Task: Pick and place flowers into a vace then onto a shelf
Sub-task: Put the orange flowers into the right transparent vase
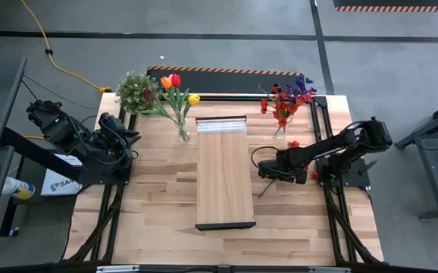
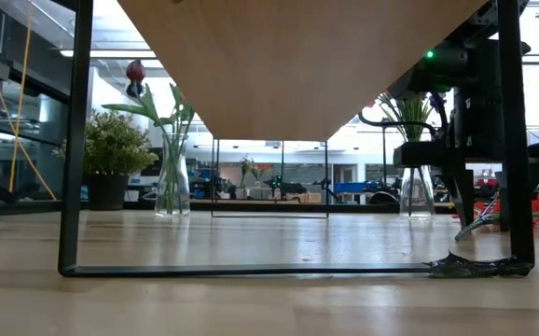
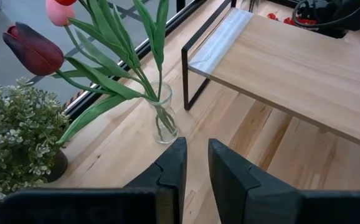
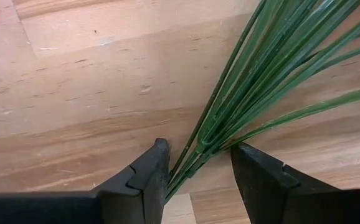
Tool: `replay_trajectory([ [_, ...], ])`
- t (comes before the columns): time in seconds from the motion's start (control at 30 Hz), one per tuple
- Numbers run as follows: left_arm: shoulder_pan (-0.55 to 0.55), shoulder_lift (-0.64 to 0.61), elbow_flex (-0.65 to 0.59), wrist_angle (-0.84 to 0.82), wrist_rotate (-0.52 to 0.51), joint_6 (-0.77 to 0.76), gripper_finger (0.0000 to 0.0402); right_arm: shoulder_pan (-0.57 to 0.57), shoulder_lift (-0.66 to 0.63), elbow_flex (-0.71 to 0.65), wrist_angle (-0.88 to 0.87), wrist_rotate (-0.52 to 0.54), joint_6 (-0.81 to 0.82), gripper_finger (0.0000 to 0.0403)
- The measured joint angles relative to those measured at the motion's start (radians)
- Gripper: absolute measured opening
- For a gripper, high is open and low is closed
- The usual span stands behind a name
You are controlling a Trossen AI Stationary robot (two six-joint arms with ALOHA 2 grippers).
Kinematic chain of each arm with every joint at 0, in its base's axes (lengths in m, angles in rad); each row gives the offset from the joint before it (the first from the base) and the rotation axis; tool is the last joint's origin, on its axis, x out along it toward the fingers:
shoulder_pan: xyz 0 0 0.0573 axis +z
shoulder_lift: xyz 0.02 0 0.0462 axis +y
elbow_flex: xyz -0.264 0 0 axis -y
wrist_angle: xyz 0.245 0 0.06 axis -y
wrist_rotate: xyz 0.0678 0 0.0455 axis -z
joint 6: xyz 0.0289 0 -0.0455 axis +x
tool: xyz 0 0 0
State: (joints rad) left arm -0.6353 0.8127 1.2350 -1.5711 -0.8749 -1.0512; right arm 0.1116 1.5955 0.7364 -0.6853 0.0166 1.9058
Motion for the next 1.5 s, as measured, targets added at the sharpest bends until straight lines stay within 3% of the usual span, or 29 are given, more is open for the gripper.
replay_trajectory([
  [0.43,0.0,0.0,0.0,0.0,0.001,0.009,0.0101,0.0,0.001,0.0,-0.005,-0.007,-0.003,0.0154],
  [0.57,0.0,0.0,0.0,0.0,0.002,0.01,0.0101,0.0,0.001,0.0,-0.005,-0.004,-0.005,0.0117],
  [0.77,0.0,0.0,0.0,0.0,0.035,0.034,0.0101,0.0,-0.003,0.0,-0.012,-0.027,-0.059,0.0021],
  [0.87,0.0,0.0,0.0,0.0,0.039,0.034,0.0101,-0.001,-0.025,0.0,-0.017,-0.053,-0.066,0.0014],
  [1.2,0.0,0.0,0.0,0.0,0.058,0.052,0.0101,0.018,-0.216,-0.006,-0.098,-0.148,-0.082,0.0013],
  [1.5,0.0,0.0,0.0,0.0,0.058,0.053,0.0101,0.142,-0.477,-0.004,-0.085,-0.24,-0.008,0.0006],
])
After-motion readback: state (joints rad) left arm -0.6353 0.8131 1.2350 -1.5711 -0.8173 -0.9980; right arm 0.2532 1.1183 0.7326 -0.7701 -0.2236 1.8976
